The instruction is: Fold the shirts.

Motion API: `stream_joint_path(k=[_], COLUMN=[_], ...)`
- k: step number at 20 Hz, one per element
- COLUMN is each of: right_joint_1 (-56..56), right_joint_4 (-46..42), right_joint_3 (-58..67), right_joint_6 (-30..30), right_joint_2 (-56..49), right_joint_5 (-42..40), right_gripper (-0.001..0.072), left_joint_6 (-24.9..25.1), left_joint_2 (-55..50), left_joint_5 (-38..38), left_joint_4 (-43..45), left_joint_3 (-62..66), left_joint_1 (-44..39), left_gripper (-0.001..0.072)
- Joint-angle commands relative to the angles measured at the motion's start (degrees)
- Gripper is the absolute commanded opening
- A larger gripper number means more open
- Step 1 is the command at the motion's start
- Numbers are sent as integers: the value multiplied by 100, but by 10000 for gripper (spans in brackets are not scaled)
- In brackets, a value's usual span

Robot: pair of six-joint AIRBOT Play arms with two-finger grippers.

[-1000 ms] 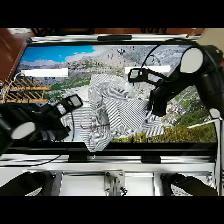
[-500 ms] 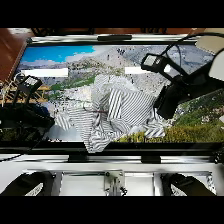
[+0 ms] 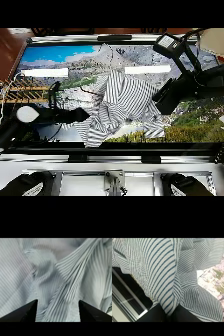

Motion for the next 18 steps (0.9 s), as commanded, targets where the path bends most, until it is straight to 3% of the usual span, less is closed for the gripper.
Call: stream_joint_path(k=[1,5,6,7,8,12,18], right_joint_1=[2,0,0,0,0,0,0], right_joint_4=[238,236,236,232,214,105,640], right_joint_3=[4,4,4,4,4,4,4], right_joint_6=[210,262,289,321,332,350,308], right_joint_2=[17,17,17,17,17,17,17], right_joint_5=[-151,-149,-146,-144,-144,-138,-125], right_gripper=[85,86,86,86,86,86,86], left_joint_6=[675,817,817,817,822,1016,990], left_joint_2=[-688,-1008,-1005,-984,-944,-535,-59], left_joint_5=[942,979,979,973,977,953,664], left_joint_4=[-1633,-2135,-2181,-2184,-2181,-2179,-2291], left_joint_3=[-79,-79,-79,-76,-76,-76,-61], left_joint_1=[-197,-229,-223,-195,-151,437,2166], left_gripper=[605,593,480,123,70,54,54])
